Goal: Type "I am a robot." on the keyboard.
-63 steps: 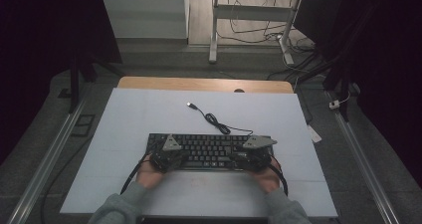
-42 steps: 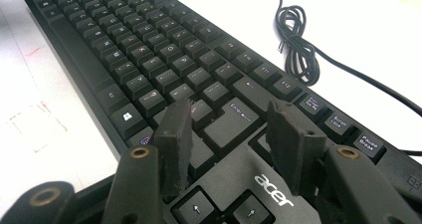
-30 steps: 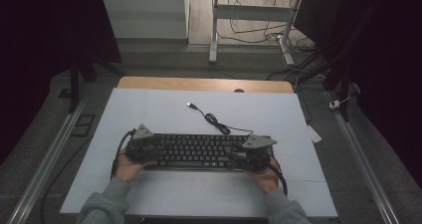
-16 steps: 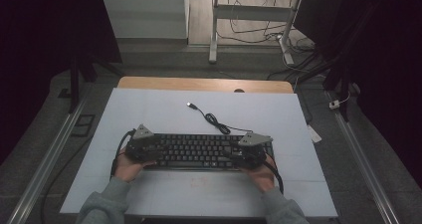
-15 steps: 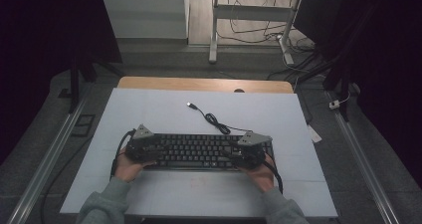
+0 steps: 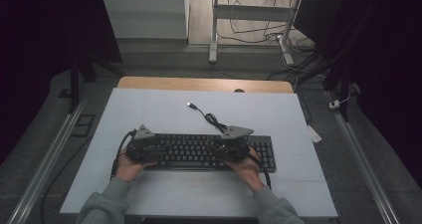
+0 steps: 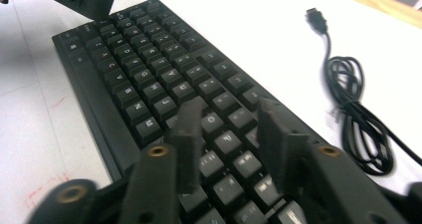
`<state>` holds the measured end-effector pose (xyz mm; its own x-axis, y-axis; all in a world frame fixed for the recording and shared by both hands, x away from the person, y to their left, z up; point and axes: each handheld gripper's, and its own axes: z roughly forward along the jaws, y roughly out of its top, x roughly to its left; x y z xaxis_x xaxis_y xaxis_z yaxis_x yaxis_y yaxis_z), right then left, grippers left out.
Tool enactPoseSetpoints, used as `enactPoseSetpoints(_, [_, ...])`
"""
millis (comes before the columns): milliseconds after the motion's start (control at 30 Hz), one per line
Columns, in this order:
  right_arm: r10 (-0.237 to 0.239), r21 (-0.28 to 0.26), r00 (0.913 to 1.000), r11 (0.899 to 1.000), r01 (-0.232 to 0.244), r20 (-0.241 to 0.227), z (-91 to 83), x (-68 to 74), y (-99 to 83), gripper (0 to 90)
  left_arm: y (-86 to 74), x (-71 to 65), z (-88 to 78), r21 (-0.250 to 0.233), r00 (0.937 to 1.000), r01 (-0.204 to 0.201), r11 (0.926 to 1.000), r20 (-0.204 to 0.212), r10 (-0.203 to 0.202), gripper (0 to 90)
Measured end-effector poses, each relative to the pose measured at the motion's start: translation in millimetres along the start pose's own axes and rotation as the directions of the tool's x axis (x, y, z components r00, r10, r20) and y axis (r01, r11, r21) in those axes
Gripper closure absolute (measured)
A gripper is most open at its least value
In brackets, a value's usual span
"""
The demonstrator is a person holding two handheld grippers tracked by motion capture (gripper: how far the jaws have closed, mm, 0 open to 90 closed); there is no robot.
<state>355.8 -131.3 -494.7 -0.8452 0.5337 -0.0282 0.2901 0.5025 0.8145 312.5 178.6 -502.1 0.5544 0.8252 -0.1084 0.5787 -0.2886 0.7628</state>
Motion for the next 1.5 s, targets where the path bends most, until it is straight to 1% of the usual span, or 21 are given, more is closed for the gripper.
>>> enactPoseSetpoints(133, [-0.005,0.022,0.9995,1.0,0.006,-0.031,7.6,1.6,3.5,83.2,-0.3,-0.7,0.4,0.002,1.0,-0.005,1.0,-0.004,0.005,44.4])
enactPoseSetpoints(200, [-0.017,0.032,0.9993,0.999,0.018,-0.033,12.2,2.4,5.5,88.3,-0.3,-1.3,0.5,0.0,1.0,-0.007,1.0,-0.005,0.007,44.2])
enactPoseSetpoints(233, [-0.02,0.042,0.9992,0.999,0.022,-0.034,14.5,2.8,6.7,89.4,-0.3,-1.4,0.6,0.001,1.0,-0.008,1.0,-0.004,0.008,44.2])
enactPoseSetpoints(267, [-0.024,0.045,0.9991,0.999,0.025,-0.035,17.4,3.1,7.5,89.5,-0.5,-1.7,0.7,0.001,1.0,-0.006,1.0,-0.003,0.006,44.1])
enactPoseSetpoints(367, [-0.032,0.078,0.999,0.996,0.034,-0.031,25.3,3.8,8.7,89.6,-0.9,-1.3,0.9,0.003,1.0,-0.008,1.0,-0.003,0.008,43.9])
enactPoseSetpoints(433, [-0.031,0.087,0.999,0.996,0.034,-0.033,28.6,3.9,8.6,89.6,-1.2,-1.0,0.8,0.003,1.0,-0.003,1.0,-0.004,0.003,43.8])
enactPoseSetpoints(767, [-0.033,0.101,0.9991,0.994,0.035,-0.028,38.0,2.9,7.2,89.5,-1.3,-1.9,2.5,0.012,0.9999,-0.014,0.9998,0.0,0.014,42.8])
enactPoseSetpoints(1033, [-0.033,0.109,0.9991,0.993,0.036,-0.027,44.2,3.9,6.9,89.6,-1.6,-1.3,2.1,0.011,0.9999,-0.011,0.9999,-0.002,0.011,42.2])
enactPoseSetpoints(1133, [-0.036,0.11,0.9991,0.993,0.038,-0.025,44.7,4.0,7.3,89.6,-1.7,-0.8,2.0,0.011,1.0,-0.009,0.9999,-0.003,0.009,42.1])
enactPoseSetpoints(1267, [-0.029,0.108,0.9992,0.994,0.032,-0.028,45.9,3.3,6.3,89.6,-2.1,-0.4,2.5,0.014,0.9999,-0.008,0.9999,-0.006,0.008,41.8])
enactPoseSetpoints(1367, [-0.021,0.116,0.9995,0.993,0.024,-0.026,46.6,2.5,5.1,89.6,-2.2,-0.4,2.4,0.013,0.9999,-0.009,0.9999,-0.006,0.009,41.7])
enactPoseSetpoints(1433, [-0.023,0.117,0.9995,0.993,0.025,-0.024,46.6,2.8,5.1,89.7,-2.1,-0.5,2.4,0.013,0.9999,-0.009,0.9999,-0.006,0.009,41.6])
enactPoseSetpoints(1500, [-0.023,0.11,0.9995,0.994,0.025,-0.023,45.7,3.2,5.6,89.7,-2.1,-0.4,2.2,0.012,0.9999,-0.01,0.9999,-0.007,0.01,41.6])
